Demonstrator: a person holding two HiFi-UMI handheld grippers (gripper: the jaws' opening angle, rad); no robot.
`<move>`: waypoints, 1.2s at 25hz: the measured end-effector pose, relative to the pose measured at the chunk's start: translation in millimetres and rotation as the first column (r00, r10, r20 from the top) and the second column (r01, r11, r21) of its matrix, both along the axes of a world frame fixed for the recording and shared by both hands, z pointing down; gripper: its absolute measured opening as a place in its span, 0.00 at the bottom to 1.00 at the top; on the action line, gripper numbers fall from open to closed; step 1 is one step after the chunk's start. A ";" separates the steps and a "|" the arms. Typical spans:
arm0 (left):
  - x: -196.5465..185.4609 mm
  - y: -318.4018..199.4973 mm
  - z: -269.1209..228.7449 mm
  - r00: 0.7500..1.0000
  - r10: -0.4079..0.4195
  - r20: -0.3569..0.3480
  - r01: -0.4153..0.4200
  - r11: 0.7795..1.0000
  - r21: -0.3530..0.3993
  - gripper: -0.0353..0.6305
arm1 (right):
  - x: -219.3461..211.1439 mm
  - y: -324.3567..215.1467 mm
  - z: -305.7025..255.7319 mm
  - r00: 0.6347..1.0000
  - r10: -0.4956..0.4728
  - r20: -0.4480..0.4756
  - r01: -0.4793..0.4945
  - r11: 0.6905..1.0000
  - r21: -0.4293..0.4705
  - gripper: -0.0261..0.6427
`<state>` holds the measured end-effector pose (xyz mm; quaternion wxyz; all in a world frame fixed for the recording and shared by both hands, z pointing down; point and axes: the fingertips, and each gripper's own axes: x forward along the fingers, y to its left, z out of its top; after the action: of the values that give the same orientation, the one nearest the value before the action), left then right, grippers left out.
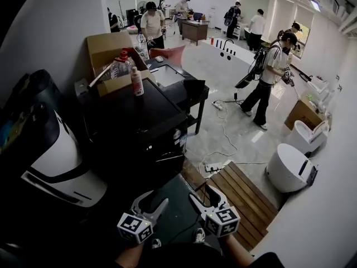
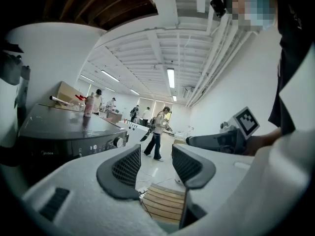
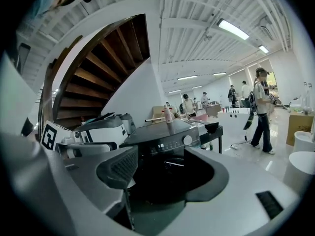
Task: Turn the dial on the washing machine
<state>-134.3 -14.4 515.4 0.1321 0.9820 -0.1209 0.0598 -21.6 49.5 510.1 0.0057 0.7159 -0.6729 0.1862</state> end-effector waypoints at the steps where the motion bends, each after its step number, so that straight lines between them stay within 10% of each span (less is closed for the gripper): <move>1: 8.3 1.8 -0.2 1.000 -0.018 0.001 0.018 1.000 0.001 0.35 | 9.7 -0.6 0.0 1.000 -0.018 0.000 0.018 1.000 0.002 0.44; 17: 66.3 36.8 8.2 0.957 -0.288 0.009 0.288 0.958 -0.004 0.34 | 107.0 7.8 3.2 0.975 -0.221 -0.023 0.221 0.975 -0.007 0.44; 30: 82.9 -9.9 8.1 0.940 -0.339 0.019 0.339 0.941 -0.007 0.34 | 130.0 -48.2 17.8 0.967 -0.254 -0.009 0.253 0.966 -0.042 0.44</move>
<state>-51.4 -24.3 523.5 0.1445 0.9453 -0.2891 0.0455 108.4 1.3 527.9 0.0491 0.6250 -0.7549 0.1924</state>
